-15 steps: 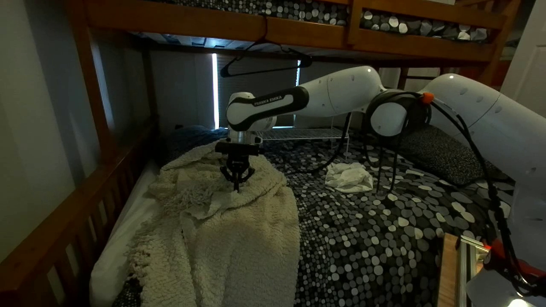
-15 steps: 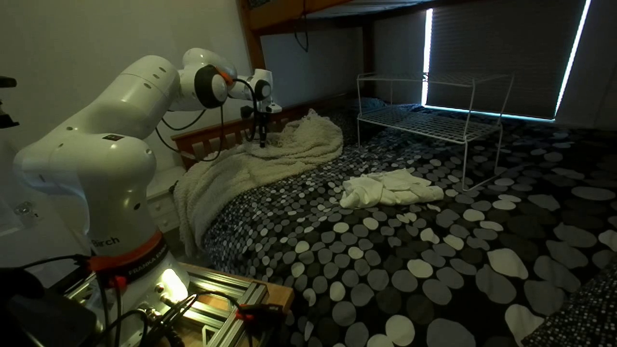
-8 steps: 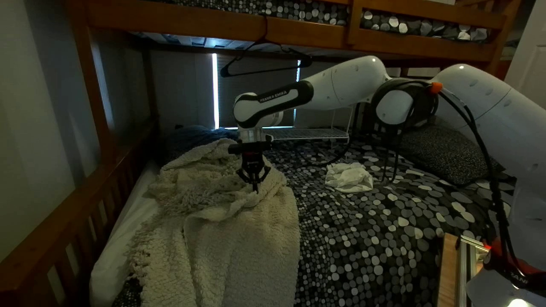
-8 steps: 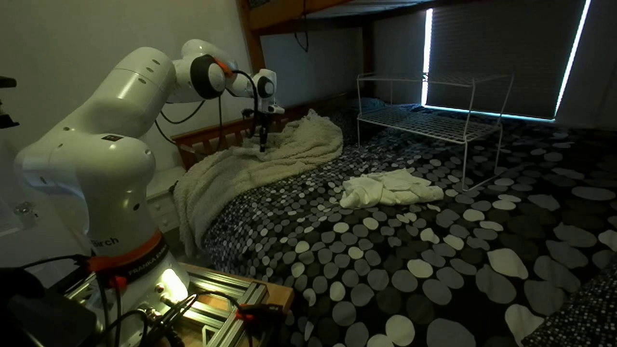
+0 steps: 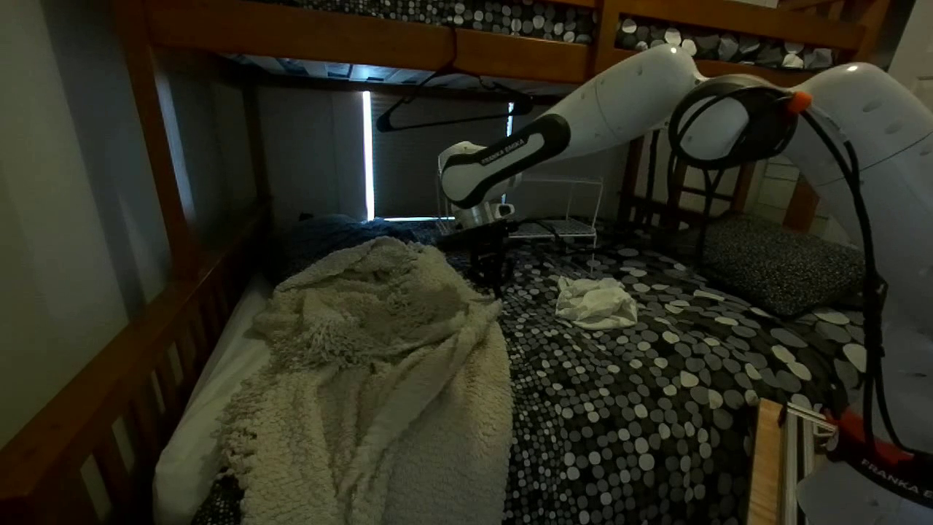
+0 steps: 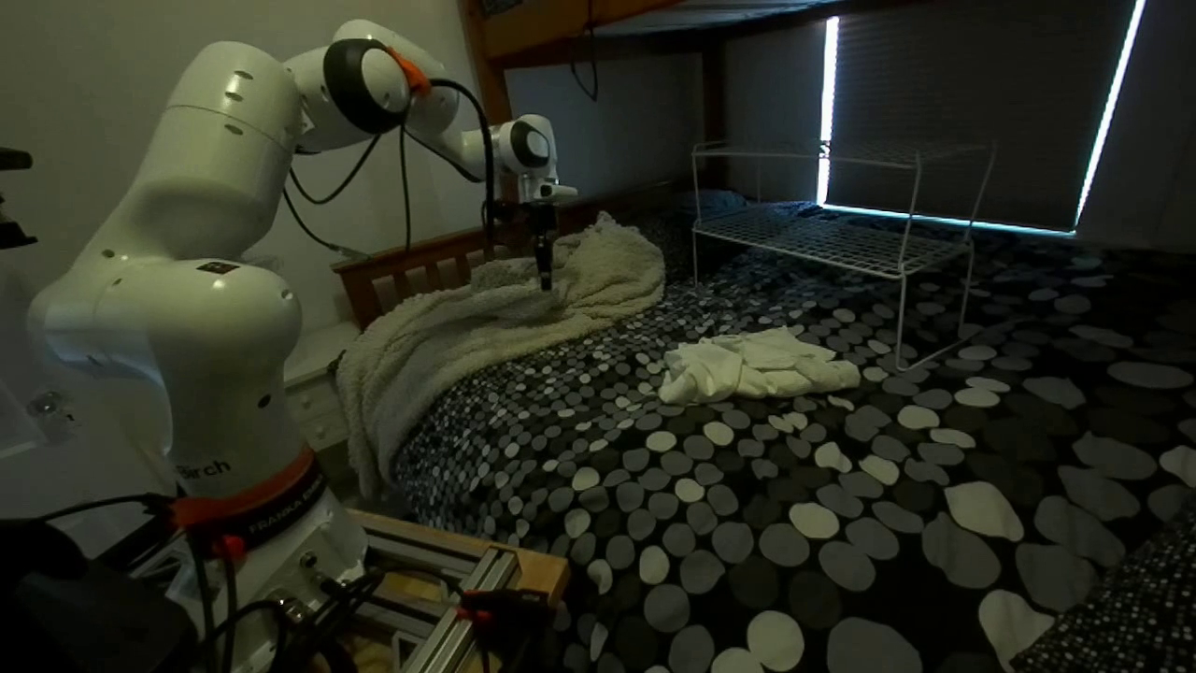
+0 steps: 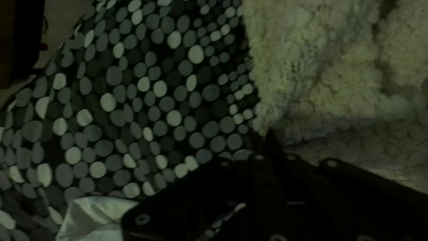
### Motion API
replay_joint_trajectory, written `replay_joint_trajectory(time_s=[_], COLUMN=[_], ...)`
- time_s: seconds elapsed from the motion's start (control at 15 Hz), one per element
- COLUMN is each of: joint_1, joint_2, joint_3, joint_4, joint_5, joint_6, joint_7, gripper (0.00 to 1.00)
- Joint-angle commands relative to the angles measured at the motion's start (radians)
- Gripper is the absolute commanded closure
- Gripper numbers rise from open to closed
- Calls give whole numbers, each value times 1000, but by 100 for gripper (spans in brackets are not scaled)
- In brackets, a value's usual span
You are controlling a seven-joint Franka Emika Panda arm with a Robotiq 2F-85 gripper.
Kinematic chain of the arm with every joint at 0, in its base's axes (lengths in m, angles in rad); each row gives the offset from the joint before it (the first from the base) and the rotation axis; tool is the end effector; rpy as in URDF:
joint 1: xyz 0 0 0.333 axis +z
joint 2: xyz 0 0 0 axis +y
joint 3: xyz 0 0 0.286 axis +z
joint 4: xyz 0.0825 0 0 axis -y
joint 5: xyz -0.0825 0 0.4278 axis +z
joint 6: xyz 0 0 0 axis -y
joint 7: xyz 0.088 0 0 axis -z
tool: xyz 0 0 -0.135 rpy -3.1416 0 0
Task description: Spread the fleece out on the bed
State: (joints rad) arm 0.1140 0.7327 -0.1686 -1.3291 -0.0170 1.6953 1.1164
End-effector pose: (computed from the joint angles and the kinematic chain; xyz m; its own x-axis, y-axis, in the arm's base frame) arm 0.7032 -0.0244 0.2099 0.4072 -0.9125 -0.0392 -0.8423 -0.3918 0.3701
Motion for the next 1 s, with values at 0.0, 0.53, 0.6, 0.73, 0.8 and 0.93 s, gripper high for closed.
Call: replay_joint_trajectory(time_s=[0.0, 0.53, 0.6, 0.73, 0.8, 0.93], joint_1=[18, -38, -58, -78, -83, -82], joint_2=[-170, -435, -333, -384, -398, -408], joint_3=[-58, -123, -74, -80, -80, -79], joint_4=[-240, -637, -488, -564, -583, -593], joint_5=[-121, -419, -364, -397, -401, -402], joint_6=[20, 62, 2, 26, 34, 38], joint_7=[127, 457, 385, 424, 428, 437], gripper=[99, 99, 96, 96, 96, 96])
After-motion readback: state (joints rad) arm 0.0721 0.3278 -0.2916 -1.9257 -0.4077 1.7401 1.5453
